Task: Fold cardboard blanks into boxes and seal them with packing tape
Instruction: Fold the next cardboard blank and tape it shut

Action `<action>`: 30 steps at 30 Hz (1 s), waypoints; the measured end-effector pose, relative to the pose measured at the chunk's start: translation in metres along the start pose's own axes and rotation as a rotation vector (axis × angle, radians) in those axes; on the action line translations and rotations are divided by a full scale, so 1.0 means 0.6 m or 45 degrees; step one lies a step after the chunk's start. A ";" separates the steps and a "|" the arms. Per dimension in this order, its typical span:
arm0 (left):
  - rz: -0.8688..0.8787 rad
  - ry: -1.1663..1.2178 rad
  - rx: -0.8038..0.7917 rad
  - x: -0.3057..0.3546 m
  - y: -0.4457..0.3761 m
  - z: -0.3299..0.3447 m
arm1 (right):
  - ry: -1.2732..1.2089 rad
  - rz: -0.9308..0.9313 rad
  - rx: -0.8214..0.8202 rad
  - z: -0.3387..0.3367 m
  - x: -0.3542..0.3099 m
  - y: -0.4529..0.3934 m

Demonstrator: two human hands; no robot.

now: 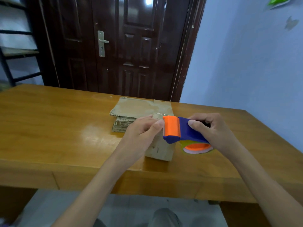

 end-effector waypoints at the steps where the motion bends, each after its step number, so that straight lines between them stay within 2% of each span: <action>1: 0.024 0.019 0.001 0.001 0.000 -0.001 | 0.013 -0.017 0.007 -0.002 -0.003 0.000; 7: -0.110 0.344 -0.109 0.032 0.015 -0.005 | 0.062 -0.058 0.079 -0.023 -0.026 0.003; 11: -0.188 0.235 -0.063 0.039 0.009 -0.013 | 0.042 0.004 0.070 -0.027 -0.037 0.009; 13: -0.171 0.078 0.016 0.048 0.001 -0.022 | 0.052 0.014 0.080 -0.029 -0.044 0.013; 15: -0.147 0.011 0.012 0.065 -0.004 -0.031 | 0.017 0.016 0.105 -0.034 -0.052 0.017; 20: -0.237 0.176 -0.214 0.088 -0.005 -0.034 | -0.012 0.055 0.163 -0.057 -0.061 0.024; 30: -0.392 0.296 -0.223 0.073 -0.052 -0.019 | 0.153 -0.004 0.143 -0.066 -0.060 0.019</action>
Point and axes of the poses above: each hand's wrist, its own y-axis away from the middle knuckle, its own z-axis out of the palm, x = y × z, the point moved 5 cm from there along -y, towards the middle knuckle, and after that the axes turned 1 degree about -x, right-handed, at the moved point
